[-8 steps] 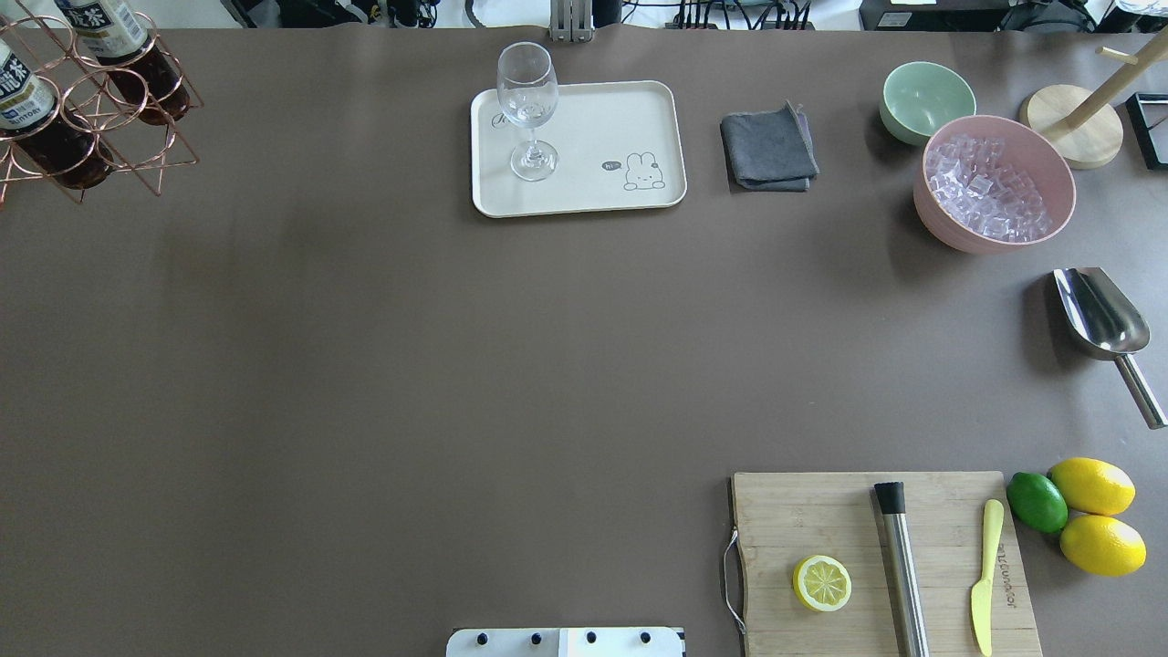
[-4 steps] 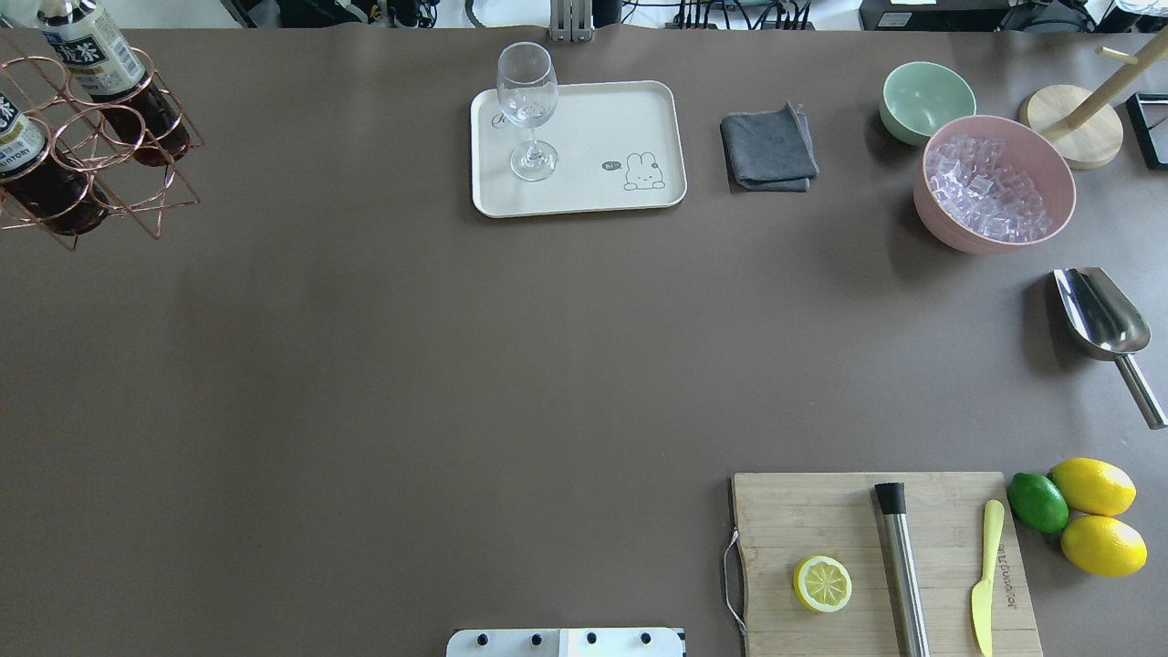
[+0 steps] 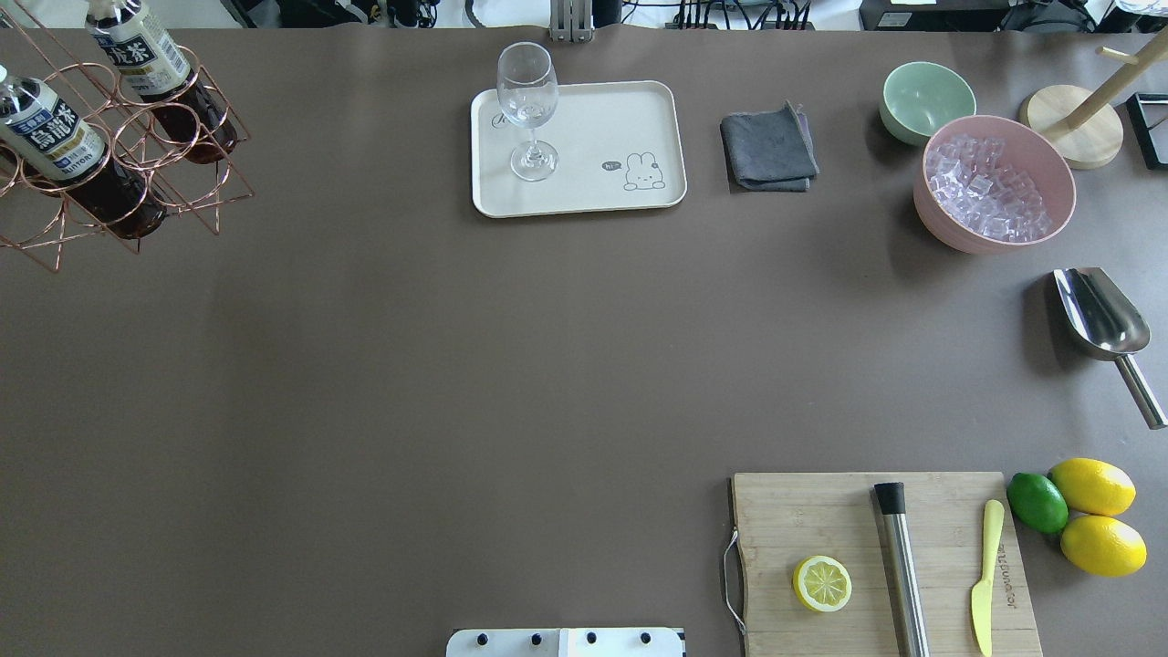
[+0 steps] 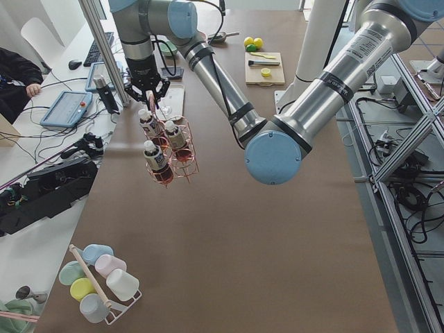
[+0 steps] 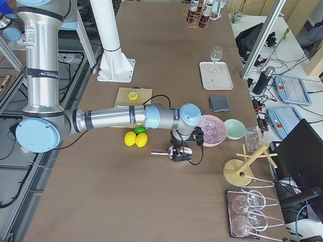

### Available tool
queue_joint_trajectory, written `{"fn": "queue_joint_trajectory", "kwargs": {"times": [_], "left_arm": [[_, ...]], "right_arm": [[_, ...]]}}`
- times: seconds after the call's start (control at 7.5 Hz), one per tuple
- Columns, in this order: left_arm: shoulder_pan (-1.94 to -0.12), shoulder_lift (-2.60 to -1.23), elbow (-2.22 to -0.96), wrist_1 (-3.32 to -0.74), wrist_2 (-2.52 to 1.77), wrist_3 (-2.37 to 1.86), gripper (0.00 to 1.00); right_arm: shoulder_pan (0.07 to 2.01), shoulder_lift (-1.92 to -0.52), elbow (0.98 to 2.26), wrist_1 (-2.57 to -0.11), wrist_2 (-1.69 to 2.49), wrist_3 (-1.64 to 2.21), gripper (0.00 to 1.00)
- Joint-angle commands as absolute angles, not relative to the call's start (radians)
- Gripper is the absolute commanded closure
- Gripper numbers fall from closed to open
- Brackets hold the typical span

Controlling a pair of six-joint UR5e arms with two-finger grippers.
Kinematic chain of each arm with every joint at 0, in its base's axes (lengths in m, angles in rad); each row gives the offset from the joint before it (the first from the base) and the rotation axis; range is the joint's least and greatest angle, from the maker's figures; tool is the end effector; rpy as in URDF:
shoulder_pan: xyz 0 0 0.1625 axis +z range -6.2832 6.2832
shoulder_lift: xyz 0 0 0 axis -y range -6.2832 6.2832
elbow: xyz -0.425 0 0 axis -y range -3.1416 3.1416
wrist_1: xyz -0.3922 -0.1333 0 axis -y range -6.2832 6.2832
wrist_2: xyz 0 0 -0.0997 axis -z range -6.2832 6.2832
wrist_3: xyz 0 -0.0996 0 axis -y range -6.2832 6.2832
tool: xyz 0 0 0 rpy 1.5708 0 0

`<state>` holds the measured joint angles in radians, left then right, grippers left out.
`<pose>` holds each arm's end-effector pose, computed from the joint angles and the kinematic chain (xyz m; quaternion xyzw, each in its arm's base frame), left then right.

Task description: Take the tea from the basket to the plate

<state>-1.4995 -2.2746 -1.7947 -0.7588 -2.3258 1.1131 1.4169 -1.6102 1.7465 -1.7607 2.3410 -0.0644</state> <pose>-0.0209 -0.6207 0.2332 0.2298 0.2924 0.5357 0.7581 -0.0085 -0.4718 0.6106 -0.0416 -0.3740 -0.0909 0.9220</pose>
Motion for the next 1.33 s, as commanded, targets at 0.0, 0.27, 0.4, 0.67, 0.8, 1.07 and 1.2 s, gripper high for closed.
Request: {"fn": "queue_joint_trajectory", "kwargs": {"times": [0.0,0.27,0.4,0.67,0.8,1.07,1.2], "left_arm": [[-1.499,-2.338,-1.792,-0.689,-2.325,1.109,1.0],[-1.489,-2.332,-1.798,-0.687,-2.326,1.086,1.0],[-1.505,-2.336,-1.796,-0.684,-2.326,1.083,1.0],[-1.536,-2.385,-1.821,-0.599,-2.33,1.06,1.0],[-1.536,-2.405,-1.841,-0.583,-2.33,1.045,1.0],[-1.532,-2.408,-1.842,-0.578,-2.329,1.045,1.0],[-1.526,-2.407,-1.841,-0.58,-2.335,1.032,1.0]], "right_arm": [[1.416,-1.611,1.746,-1.761,2.341,-0.064,0.0],[1.416,-1.611,1.747,-1.761,2.341,-0.064,0.0],[1.416,-1.611,1.747,-1.761,2.341,-0.064,0.0],[1.416,-1.611,1.749,-1.761,2.341,-0.064,0.0],[1.416,-1.611,1.749,-1.761,2.341,-0.064,0.0],[1.416,-1.611,1.749,-1.761,2.341,-0.064,0.0],[1.416,-1.611,1.747,-1.761,2.341,-0.064,0.0]]}}
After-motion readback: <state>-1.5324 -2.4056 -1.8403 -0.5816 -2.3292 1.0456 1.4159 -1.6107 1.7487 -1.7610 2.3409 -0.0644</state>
